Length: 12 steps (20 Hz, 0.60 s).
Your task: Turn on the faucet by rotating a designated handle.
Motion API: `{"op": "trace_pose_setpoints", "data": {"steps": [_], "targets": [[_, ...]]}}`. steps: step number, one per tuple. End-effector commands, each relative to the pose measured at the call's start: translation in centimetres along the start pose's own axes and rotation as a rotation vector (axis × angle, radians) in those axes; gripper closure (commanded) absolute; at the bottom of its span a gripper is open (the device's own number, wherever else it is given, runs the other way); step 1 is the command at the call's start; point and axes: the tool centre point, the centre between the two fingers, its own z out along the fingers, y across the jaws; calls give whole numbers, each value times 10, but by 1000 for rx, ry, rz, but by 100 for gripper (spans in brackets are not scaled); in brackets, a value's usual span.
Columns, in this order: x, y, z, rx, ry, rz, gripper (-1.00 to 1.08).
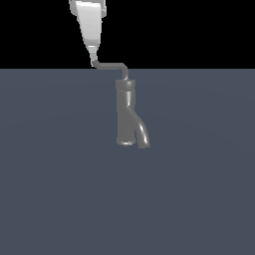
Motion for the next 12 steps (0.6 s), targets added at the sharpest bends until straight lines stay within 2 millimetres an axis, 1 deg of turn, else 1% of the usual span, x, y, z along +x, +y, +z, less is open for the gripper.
{"op": "trace_pose_setpoints", "data": {"steps": [1,3,4,5,12], "targets": [[2,10,0,-6,1,5,108],[2,15,0,-6,1,5,108],[2,15,0,-6,1,5,108],[-1,10,0,-1,2,-1,108],[17,32,0,-3,2,1,108]]}}
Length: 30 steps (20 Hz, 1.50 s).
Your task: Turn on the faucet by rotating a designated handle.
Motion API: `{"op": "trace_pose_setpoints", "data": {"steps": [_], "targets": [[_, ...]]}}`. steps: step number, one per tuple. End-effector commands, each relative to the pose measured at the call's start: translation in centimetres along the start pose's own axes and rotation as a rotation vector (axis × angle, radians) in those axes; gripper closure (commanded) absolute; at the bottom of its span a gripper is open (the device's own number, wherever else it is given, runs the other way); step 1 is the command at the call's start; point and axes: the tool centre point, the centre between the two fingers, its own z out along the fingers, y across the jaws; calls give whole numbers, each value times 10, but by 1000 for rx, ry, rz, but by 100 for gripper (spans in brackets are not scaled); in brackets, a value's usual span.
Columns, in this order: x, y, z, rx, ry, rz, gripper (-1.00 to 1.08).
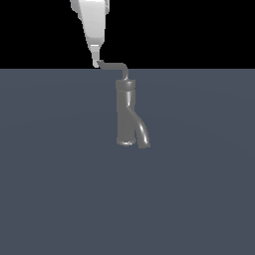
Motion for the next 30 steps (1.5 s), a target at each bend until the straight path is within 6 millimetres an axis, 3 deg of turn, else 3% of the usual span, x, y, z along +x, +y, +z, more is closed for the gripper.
{"op": "trace_pose_setpoints", "data": {"steps": [1,13,15,30], "targets": [[14,11,0,-5,2,13,108],[47,51,-1,-8,1,17,108],[36,44,0,-3,2,1,108],[128,57,-1,-8,1,17,108]]}}
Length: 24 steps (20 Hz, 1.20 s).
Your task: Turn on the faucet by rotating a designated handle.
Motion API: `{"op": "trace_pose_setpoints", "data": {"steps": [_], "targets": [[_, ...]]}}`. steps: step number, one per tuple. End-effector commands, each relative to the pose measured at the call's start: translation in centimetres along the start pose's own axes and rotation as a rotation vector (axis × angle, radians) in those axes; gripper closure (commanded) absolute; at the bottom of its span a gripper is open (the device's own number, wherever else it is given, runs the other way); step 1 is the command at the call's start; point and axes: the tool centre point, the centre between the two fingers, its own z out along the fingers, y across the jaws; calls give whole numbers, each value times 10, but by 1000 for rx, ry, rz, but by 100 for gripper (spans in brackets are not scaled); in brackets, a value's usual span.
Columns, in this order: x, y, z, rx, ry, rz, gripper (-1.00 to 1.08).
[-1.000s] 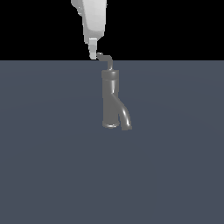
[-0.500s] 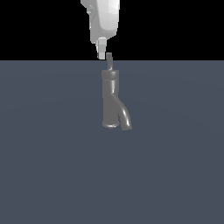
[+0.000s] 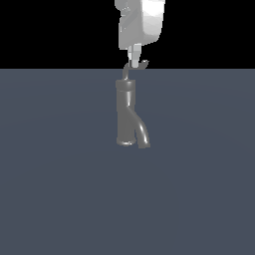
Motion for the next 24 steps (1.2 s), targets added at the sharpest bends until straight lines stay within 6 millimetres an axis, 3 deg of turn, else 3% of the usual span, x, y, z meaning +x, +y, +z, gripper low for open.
{"op": "trace_pose_setpoints", "data": {"steps": [1,2,24], "targets": [[34,9,0,1,5,47,108],[4,0,0,1,-1,1,108],[68,-32,0,1,3,34,108]]}}
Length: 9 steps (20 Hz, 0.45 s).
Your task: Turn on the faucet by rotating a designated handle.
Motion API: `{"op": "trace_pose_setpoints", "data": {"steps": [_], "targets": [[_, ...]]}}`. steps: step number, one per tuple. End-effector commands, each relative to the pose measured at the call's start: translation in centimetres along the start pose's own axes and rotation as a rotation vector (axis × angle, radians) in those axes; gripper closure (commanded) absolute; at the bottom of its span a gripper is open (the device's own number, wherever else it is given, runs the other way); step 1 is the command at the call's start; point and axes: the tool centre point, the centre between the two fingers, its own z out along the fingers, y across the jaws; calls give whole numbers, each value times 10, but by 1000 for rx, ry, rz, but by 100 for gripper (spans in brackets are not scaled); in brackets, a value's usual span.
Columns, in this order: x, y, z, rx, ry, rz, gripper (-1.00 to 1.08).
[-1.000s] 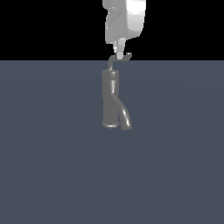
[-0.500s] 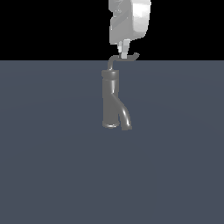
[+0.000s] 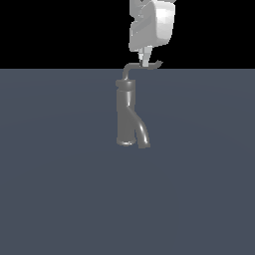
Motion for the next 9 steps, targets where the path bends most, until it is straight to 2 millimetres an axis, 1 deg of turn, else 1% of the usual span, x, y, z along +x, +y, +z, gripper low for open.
{"op": "trace_pose_setpoints", "data": {"steps": [1,8,9], "targets": [[29,1,0,6,8,38,108],[48,-8,-1,6,10,48,108],[48,-8,-1,6,10,48,108]]}}
